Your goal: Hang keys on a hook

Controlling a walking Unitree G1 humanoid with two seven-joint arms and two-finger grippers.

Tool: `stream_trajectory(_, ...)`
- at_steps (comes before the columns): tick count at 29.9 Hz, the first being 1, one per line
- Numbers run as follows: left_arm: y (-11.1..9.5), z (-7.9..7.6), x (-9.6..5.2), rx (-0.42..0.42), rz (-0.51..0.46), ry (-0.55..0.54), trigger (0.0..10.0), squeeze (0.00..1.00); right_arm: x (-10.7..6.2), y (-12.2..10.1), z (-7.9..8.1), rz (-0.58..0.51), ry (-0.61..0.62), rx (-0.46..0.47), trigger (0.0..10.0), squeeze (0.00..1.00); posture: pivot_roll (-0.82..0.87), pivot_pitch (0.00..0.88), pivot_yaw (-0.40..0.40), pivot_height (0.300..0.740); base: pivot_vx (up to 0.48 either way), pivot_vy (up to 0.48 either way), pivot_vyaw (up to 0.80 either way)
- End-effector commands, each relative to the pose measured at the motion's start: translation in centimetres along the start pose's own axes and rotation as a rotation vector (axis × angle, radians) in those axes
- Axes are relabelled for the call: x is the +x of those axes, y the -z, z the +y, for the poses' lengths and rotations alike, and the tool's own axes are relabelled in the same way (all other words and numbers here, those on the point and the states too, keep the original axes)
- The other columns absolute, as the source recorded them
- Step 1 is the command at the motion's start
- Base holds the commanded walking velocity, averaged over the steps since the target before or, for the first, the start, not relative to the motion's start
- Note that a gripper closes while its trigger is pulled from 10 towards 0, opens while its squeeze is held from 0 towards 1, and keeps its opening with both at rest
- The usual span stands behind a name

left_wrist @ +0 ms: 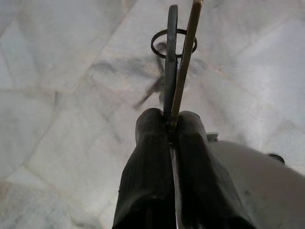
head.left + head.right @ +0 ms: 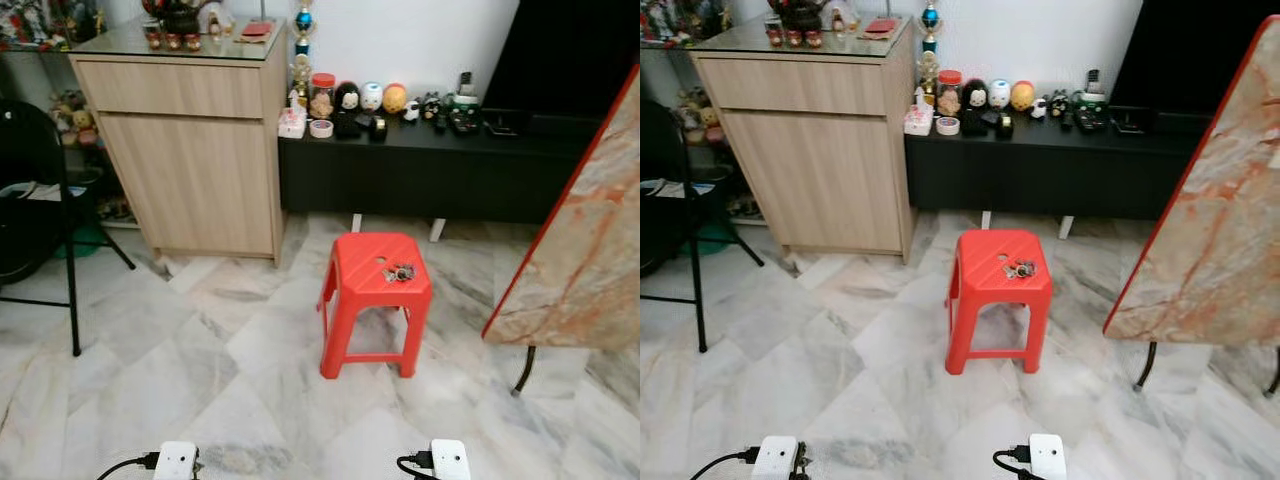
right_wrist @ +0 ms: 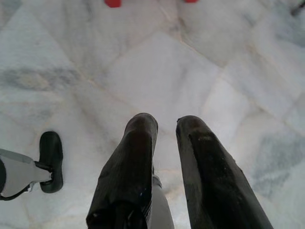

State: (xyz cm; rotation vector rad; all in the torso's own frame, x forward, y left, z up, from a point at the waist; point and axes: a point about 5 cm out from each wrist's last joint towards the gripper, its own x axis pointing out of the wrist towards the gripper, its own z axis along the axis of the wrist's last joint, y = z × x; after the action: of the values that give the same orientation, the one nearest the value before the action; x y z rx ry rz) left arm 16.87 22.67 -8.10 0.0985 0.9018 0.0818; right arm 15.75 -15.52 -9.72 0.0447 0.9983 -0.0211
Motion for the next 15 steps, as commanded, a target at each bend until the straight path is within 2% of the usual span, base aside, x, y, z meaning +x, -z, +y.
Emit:
stream_trajectory(1, -0.1, -0.4, 0.0, -0.011, -0.012, 0.006, 10.0, 0.0, -0.1, 0.2, -0.5, 0.005, 0.022, 0.011, 10.0, 0.0, 0.05, 0.0, -0.083, 0.74, 0.0, -0.255, 0.0)
stream_trajectory(5, -1.2, -0.4, 0.3, -0.019, -0.038, 0.001, 10.0, 0.0, 0.1, -0.4, -0.5, 0.002, 0.022, 0.003, 10.0, 0.0, 0.06, 0.0, -0.087, 0.74, 0.0, -0.252, 0.0)
stream_trajectory(9, -2.1, -0.1, 0.5, -0.022, -0.054, -0.005, 10.0, 0.0, 0.2, -1.2, -0.3, -0.016, 0.011, -0.001, 10.0, 0.0, 0.05, 0.0, -0.079, 0.74, 0.0, -0.275, -0.79)
stream_trajectory(11, -2.5, -0.1, 0.6, -0.021, -0.064, -0.005, 10.0, 0.0, 0.3, -1.7, -0.2, -0.039, 0.005, -0.027, 10.0, 0.0, 0.04, 0.0, -0.072, 0.74, 0.0, -0.281, 0.0)
stream_trajectory(15, -2.8, -0.2, 0.6, -0.034, -0.076, -0.009, 10.0, 0.0, 0.3, -1.8, -0.2, -0.039, 0.016, 0.003, 10.0, 0.0, 0.04, 0.0, -0.068, 0.74, 0.0, -0.283, 0.0)
